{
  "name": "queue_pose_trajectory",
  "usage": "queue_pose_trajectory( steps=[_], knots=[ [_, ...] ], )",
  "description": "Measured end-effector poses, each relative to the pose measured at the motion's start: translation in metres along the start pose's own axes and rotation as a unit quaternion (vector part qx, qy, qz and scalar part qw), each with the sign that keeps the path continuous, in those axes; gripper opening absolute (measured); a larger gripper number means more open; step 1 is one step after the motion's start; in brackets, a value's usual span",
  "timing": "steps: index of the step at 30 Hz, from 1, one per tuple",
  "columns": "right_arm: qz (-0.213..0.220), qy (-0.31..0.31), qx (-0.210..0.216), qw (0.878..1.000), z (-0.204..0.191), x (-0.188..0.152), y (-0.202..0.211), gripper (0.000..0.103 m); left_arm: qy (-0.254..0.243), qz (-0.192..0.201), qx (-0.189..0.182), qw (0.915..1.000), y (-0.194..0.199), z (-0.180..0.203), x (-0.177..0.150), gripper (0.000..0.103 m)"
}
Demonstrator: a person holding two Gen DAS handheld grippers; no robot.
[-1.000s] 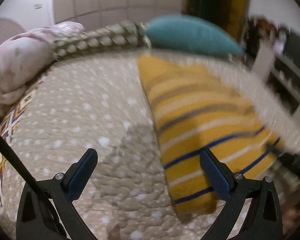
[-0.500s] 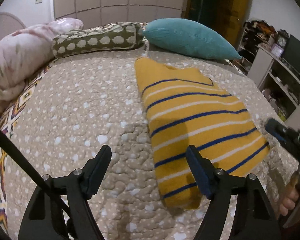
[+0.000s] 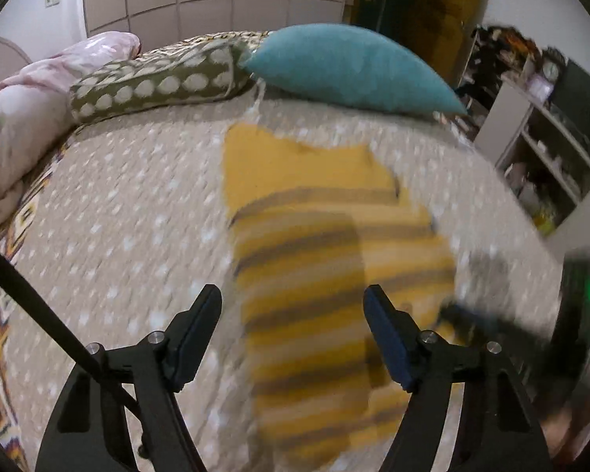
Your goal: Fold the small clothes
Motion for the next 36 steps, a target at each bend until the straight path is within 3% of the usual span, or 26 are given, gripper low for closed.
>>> queue_pose_trajectory(
  steps=[3,8,12,15,16,17,18,20,23,27,30,33,36],
  knots=[
    [0.003,-0.012,0.029,1.000,0.011,-0.003,0.003,0.028,-0.008,-0.003,0.007,0.9999,-0.022,0.020,0.044,0.074],
    [-0.003,-0.060,0.100,0.993,0.027,-0.002,0.004,0.028,-0.030,-0.045,0.017,0.9984,-0.079,0.061,0.104,0.074],
    [-0.005,-0.062,0.111,0.992,0.029,-0.002,0.004,0.028,-0.052,-0.080,0.012,0.9953,-0.123,0.093,0.124,0.074],
    [-0.007,-0.048,0.105,0.993,0.026,-0.003,0.006,0.028,-0.076,-0.109,0.034,0.9905,-0.153,0.107,0.125,0.072],
    [-0.007,-0.046,0.103,0.994,0.025,-0.003,0.005,0.028,-0.081,-0.112,0.043,0.9895,-0.160,0.108,0.124,0.061],
    [-0.008,-0.044,0.102,0.994,0.024,-0.002,0.005,0.028,-0.080,-0.114,0.047,0.9892,-0.164,0.106,0.124,0.036],
    [-0.008,-0.043,0.102,0.994,0.024,-0.002,0.005,0.028,-0.066,-0.115,0.038,0.9904,-0.166,0.101,0.124,0.026],
    [-0.009,-0.042,0.101,0.994,0.024,-0.002,0.004,0.028,-0.031,-0.108,0.018,0.9935,-0.164,0.089,0.126,0.014],
    [0.001,-0.045,0.100,0.994,0.026,0.002,0.007,0.028,-0.004,-0.085,-0.001,0.9964,-0.153,0.082,0.130,0.013],
    [0.032,-0.034,0.085,0.995,0.022,0.004,0.021,0.029,-0.027,-0.059,-0.008,0.9979,-0.139,0.108,0.137,0.012],
    [0.043,-0.039,0.082,0.995,0.025,0.004,0.024,0.029,-0.062,-0.066,-0.019,0.9957,-0.144,0.136,0.139,0.012],
    [0.030,-0.056,0.087,0.994,0.033,0.003,0.019,0.029,-0.082,-0.082,0.003,0.9932,-0.162,0.147,0.134,0.012],
    [0.026,-0.058,0.090,0.994,0.036,0.003,0.017,0.029,-0.067,-0.095,0.011,0.9931,-0.173,0.139,0.131,0.015]
  ],
)
Point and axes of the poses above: each gripper's, at about its wrist camera, not at the fingertips, and y roughly against the way its jaws point, z to its right, x to its top, the point moved 2 cm from there along -y, roughly the way its jaws point, and after that the axes turned 5 degrees about -z, right-handed, at the moved point
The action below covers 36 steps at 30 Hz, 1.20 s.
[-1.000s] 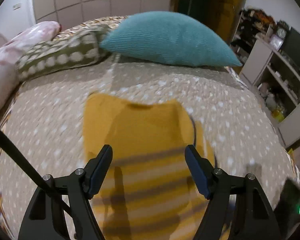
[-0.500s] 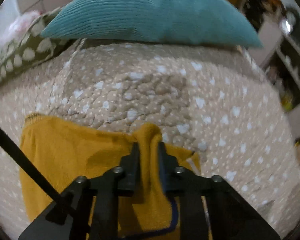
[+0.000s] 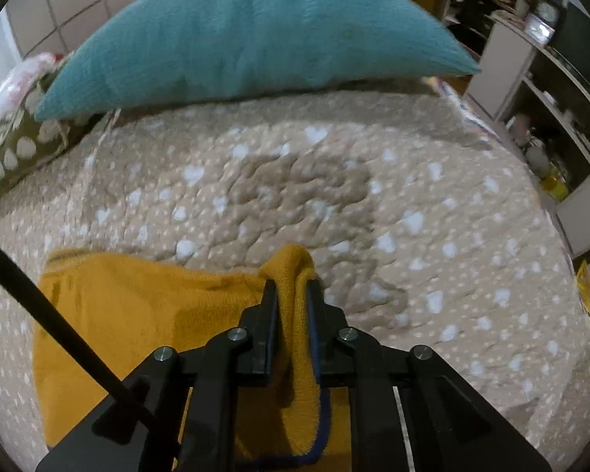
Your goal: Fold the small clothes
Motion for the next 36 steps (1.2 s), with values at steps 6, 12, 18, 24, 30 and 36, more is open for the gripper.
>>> queue_pose_trajectory(
  steps=[6,12,18,24,30,36],
  knots=[
    [-0.007,0.019,-0.005,1.000,-0.005,0.005,-0.009,0.032,0.018,0.024,-0.030,0.9991,0.043,-0.011,-0.011,0.033],
    [0.010,0.036,-0.022,0.999,-0.019,0.005,-0.005,0.035,-0.012,0.074,-0.008,0.9971,0.106,-0.028,-0.061,0.051],
    [0.024,0.049,-0.029,0.998,-0.030,0.006,0.006,0.035,-0.011,0.066,0.037,0.9971,0.105,-0.066,-0.145,0.039],
    [0.013,0.066,-0.064,0.996,-0.035,-0.003,-0.003,0.035,0.023,0.105,0.011,0.9942,0.129,-0.091,-0.219,0.039],
    [0.000,0.049,-0.070,0.996,-0.017,0.000,-0.014,0.046,0.029,0.119,0.005,0.9925,0.156,-0.102,-0.271,0.039],
    [0.005,0.044,-0.074,0.996,-0.016,-0.003,-0.011,0.049,-0.052,0.165,0.052,0.9835,0.170,-0.078,-0.314,0.067]
  ],
)
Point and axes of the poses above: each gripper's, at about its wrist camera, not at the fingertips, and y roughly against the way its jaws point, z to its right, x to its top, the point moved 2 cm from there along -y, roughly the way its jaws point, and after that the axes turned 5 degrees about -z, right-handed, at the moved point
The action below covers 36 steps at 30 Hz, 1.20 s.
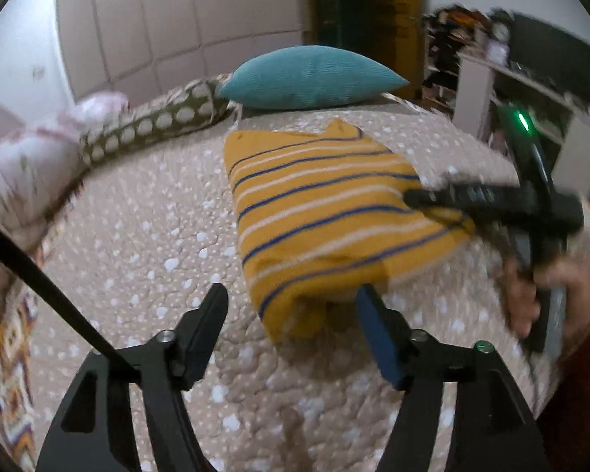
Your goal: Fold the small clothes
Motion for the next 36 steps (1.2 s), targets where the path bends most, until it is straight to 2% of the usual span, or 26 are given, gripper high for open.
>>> queue_pose_trajectory(
  steps=[2,5,6,7,8,10,11,13,17,19,21,24,26,28,31,34,36],
  knots=[
    [0.004,0.004,-0.008,1.000,-0.002,-0.001,0.000,0.050,-0.022,-0.005,0.013,0.9997,-0.006,0.008,-0.005,0.067],
    [0.007,0.006,-0.013,1.000,-0.003,-0.001,-0.001,0.051,-0.042,-0.010,0.050,0.9978,-0.025,0.013,-0.007,0.066],
    [0.008,0.006,-0.013,1.000,-0.002,-0.001,-0.001,0.051,-0.043,-0.018,0.069,0.9966,-0.033,0.011,-0.006,0.063],
    [0.008,0.006,-0.013,1.000,-0.003,-0.001,-0.001,0.051,-0.040,-0.023,0.091,0.9948,-0.038,0.004,-0.004,0.054],
    [0.007,0.005,-0.012,1.000,-0.003,-0.001,-0.001,0.051,-0.031,-0.027,0.097,0.9945,-0.042,-0.004,-0.002,0.054],
    [0.006,0.006,-0.009,1.000,-0.003,-0.001,-0.002,0.053,-0.002,-0.028,0.081,0.9963,-0.042,-0.022,0.001,0.054],
    [0.005,0.007,-0.009,1.000,-0.003,-0.001,-0.003,0.054,-0.002,-0.027,0.088,0.9958,-0.040,-0.027,0.001,0.054],
    [0.002,0.014,-0.011,1.000,-0.006,-0.001,-0.005,0.059,-0.023,-0.022,0.103,0.9942,-0.039,-0.028,-0.001,0.054],
    [0.001,0.021,-0.017,1.000,-0.008,0.000,-0.005,0.060,-0.049,-0.029,0.119,0.9912,-0.038,-0.024,-0.015,0.054],
    [0.000,0.018,-0.014,1.000,-0.006,0.001,-0.005,0.060,-0.047,-0.034,0.113,0.9919,-0.035,-0.024,-0.020,0.054],
    [0.001,0.013,-0.018,1.000,-0.004,0.001,-0.002,0.060,-0.041,-0.038,0.091,0.9943,-0.023,-0.023,-0.024,0.054],
    [0.045,0.010,-0.071,0.996,-0.010,0.000,0.019,0.061,-0.030,-0.020,0.046,0.9983,0.004,-0.025,-0.022,0.054],
    [0.077,0.026,-0.058,0.995,-0.025,0.000,0.035,0.059,-0.018,-0.003,0.028,0.9994,0.016,-0.029,-0.013,0.054],
    [0.094,0.049,-0.035,0.994,-0.043,-0.002,0.045,0.047,0.004,0.006,0.023,0.9997,0.015,-0.033,0.001,0.054],
    [0.066,0.076,0.017,0.995,-0.064,-0.008,0.035,0.038,0.050,0.001,0.004,0.9987,-0.006,-0.041,0.020,0.054],
    [0.022,0.091,-0.011,0.996,-0.063,-0.018,0.007,0.034,0.083,-0.029,-0.012,0.9961,-0.041,-0.041,0.027,0.054],
    [-0.012,0.092,-0.027,0.995,-0.055,-0.021,-0.007,0.031,0.101,-0.069,-0.023,0.9923,-0.065,-0.039,0.018,0.054]
  ],
)
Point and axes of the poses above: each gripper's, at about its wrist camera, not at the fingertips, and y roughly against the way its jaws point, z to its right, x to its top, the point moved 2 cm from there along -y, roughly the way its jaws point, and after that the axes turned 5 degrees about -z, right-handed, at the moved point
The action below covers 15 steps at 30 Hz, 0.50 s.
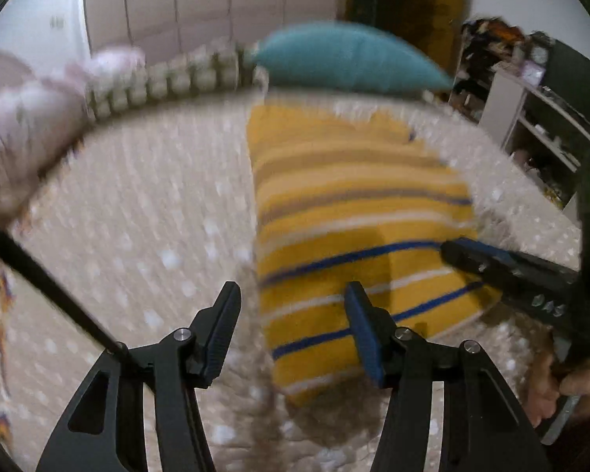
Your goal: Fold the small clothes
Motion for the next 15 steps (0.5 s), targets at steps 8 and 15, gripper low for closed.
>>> queue_pose_trajectory(
  steps=[8,15],
  knots=[
    [-0.069,0.089,-0.041,0.993,-0.010,-0.005,0.004,0.032,-0.053,-0.012,0.028,0.9981,0.011,0.009,-0.011,0.059],
    [0.010,0.011,-0.019,1.000,0.014,0.010,0.036,0.046,-0.043,0.063,0.057,0.9955,0.053,0.011,-0.003,0.075]
  ],
)
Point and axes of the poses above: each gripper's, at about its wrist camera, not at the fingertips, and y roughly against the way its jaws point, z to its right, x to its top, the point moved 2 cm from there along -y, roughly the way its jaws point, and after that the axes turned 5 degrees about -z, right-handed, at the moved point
